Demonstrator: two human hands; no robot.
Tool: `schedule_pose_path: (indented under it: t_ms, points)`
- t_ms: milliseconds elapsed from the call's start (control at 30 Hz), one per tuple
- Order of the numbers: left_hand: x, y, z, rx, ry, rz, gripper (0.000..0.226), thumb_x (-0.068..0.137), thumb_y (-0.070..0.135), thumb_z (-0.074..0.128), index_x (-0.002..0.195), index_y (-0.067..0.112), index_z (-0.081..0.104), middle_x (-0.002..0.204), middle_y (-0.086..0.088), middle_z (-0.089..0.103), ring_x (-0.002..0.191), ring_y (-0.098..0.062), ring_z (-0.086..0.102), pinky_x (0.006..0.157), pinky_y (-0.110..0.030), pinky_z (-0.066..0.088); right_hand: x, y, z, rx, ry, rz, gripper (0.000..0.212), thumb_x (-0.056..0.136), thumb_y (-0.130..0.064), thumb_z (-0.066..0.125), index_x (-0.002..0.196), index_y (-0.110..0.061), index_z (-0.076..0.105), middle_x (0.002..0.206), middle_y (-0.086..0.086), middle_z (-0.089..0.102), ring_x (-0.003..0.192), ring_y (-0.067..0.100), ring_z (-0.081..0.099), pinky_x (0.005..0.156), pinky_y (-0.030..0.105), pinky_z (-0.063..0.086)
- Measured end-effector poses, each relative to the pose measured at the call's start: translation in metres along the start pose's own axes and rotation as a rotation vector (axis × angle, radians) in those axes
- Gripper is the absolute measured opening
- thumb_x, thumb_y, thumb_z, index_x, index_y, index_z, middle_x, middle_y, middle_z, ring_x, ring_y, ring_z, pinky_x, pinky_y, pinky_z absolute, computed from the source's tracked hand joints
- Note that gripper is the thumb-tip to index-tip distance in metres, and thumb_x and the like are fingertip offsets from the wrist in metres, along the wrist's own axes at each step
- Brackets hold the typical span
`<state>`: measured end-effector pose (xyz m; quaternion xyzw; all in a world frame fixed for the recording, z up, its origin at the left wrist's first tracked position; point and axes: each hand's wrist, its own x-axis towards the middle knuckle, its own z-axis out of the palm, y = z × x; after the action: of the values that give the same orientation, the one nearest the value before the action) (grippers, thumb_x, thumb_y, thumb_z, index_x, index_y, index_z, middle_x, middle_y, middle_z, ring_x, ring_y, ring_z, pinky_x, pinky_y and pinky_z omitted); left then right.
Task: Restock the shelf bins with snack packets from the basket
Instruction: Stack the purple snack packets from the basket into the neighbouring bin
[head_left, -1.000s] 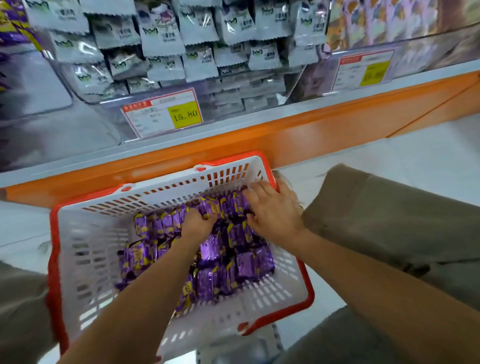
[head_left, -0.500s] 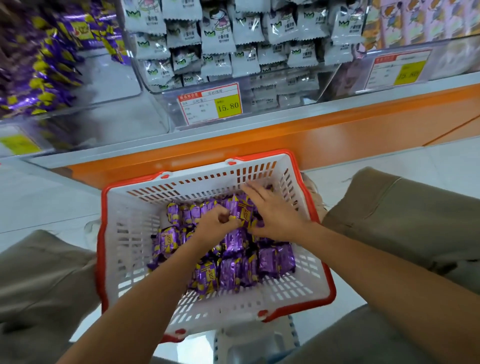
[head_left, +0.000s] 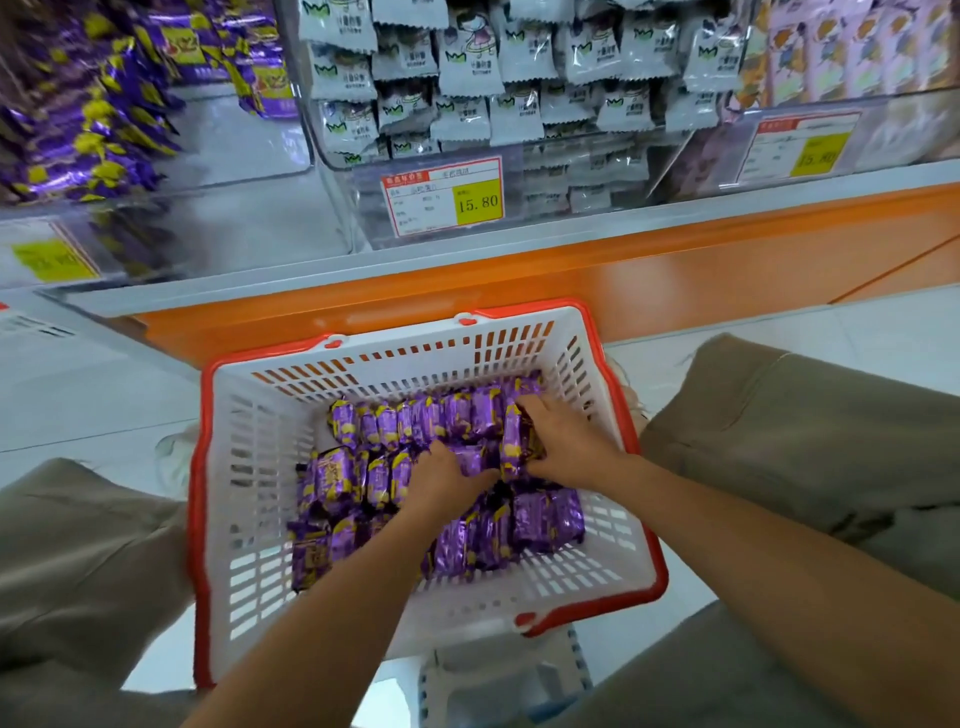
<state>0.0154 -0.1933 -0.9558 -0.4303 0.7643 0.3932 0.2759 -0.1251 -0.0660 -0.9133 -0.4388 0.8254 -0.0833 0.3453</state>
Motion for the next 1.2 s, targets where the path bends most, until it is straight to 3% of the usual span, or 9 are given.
schedule_pose_path:
  t_ms: [100, 233, 333, 367, 467, 600, 700, 967, 1200]
  points:
    - [0.006, 0.006, 0.013, -0.021, 0.099, 0.011, 0.104, 0.074, 0.05, 0.078, 0.141, -0.006, 0.022, 0.127, -0.021, 0.053, 0.117, -0.037, 0.053, 0.089, -0.045, 0.051, -0.001, 0.004, 0.004, 0.029, -0.029, -0.016, 0.083, 0.083, -0.017, 0.073, 0.149, -0.013, 0.022, 0.139, 0.013, 0.041, 0.109, 0.027, 0.051, 0.081, 0.033, 0.043]
    - [0.009, 0.0, 0.01, -0.102, 0.081, 0.028, 0.069, 0.085, 0.029, 0.074, 0.125, 0.001, 0.027, 0.1, -0.011, 0.056, 0.086, -0.027, 0.058, 0.061, -0.033, 0.047, 0.002, 0.008, 0.006, 0.085, -0.048, -0.024, 0.083, 0.083, -0.016, 0.073, 0.149, -0.014, 0.022, 0.138, 0.011, 0.042, 0.11, 0.024, 0.051, 0.078, 0.027, 0.039]
    - [0.009, -0.007, -0.009, -0.446, -0.034, 0.0, 0.035, 0.096, 0.023, 0.057, 0.121, 0.005, 0.039, 0.091, -0.01, 0.055, 0.072, -0.018, 0.056, 0.066, -0.034, 0.046, 0.006, 0.008, 0.004, 0.136, -0.029, -0.012, 0.086, 0.083, -0.018, 0.074, 0.151, -0.015, 0.02, 0.146, 0.01, 0.037, 0.116, 0.024, 0.051, 0.082, 0.028, 0.043]
    - [0.005, -0.008, -0.018, -0.587, -0.062, -0.019, 0.015, 0.099, 0.017, 0.05, 0.106, 0.005, 0.049, 0.083, -0.008, 0.053, 0.066, -0.013, 0.054, 0.07, -0.033, 0.049, 0.007, 0.006, 0.002, 0.155, -0.019, -0.012, 0.087, 0.083, -0.018, 0.074, 0.152, -0.015, 0.021, 0.148, 0.009, 0.035, 0.121, 0.025, 0.049, 0.087, 0.028, 0.044]
    - [-0.002, -0.015, -0.042, -0.81, -0.149, 0.005, 0.026, 0.094, 0.003, 0.042, 0.069, 0.007, 0.042, 0.07, -0.006, 0.043, 0.069, -0.017, 0.049, 0.075, -0.039, 0.053, 0.01, 0.0, 0.0, 0.203, 0.011, -0.07, 0.088, 0.081, -0.023, 0.077, 0.151, -0.019, 0.025, 0.147, 0.005, 0.036, 0.13, 0.022, 0.043, 0.101, 0.027, 0.039]
    - [-0.02, -0.019, -0.054, -0.938, -0.294, 0.103, 0.027, 0.094, 0.01, 0.046, 0.114, 0.005, 0.064, 0.121, -0.016, 0.063, 0.111, -0.031, 0.06, 0.088, -0.047, 0.054, 0.009, -0.019, -0.003, 0.228, 0.017, -0.209, 0.085, 0.08, -0.03, 0.078, 0.149, -0.024, 0.03, 0.14, 0.001, 0.041, 0.127, 0.015, 0.042, 0.105, 0.028, 0.038]
    - [-0.038, -0.017, -0.052, -1.083, -0.307, 0.135, 0.033, 0.1, 0.009, 0.045, 0.13, 0.009, 0.057, 0.126, -0.016, 0.063, 0.116, -0.032, 0.061, 0.094, -0.052, 0.051, 0.004, -0.032, -0.005, 0.245, 0.042, -0.262, 0.085, 0.082, -0.033, 0.076, 0.151, -0.027, 0.027, 0.14, -0.001, 0.04, 0.127, 0.013, 0.041, 0.104, 0.029, 0.04]
    - [-0.077, -0.001, -0.057, -1.174, -0.093, 0.215, 0.022, 0.086, 0.017, 0.069, 0.099, 0.012, 0.051, 0.1, -0.003, 0.052, 0.09, -0.014, 0.058, 0.074, -0.032, 0.056, -0.01, -0.045, -0.015, 0.307, 0.081, -0.297, 0.088, 0.083, -0.03, 0.075, 0.152, -0.031, 0.022, 0.149, -0.001, 0.03, 0.135, 0.014, 0.036, 0.111, 0.031, 0.036]
    - [-0.091, 0.001, -0.056, -0.904, 0.144, 0.206, 0.06, 0.078, 0.032, 0.08, 0.123, 0.012, 0.046, 0.113, -0.004, 0.056, 0.1, -0.017, 0.061, 0.073, -0.027, 0.051, -0.016, -0.061, -0.02, 0.304, 0.11, -0.407, 0.087, 0.08, -0.023, 0.078, 0.151, -0.027, 0.028, 0.143, -0.002, 0.036, 0.13, 0.005, 0.035, 0.11, 0.022, 0.032]
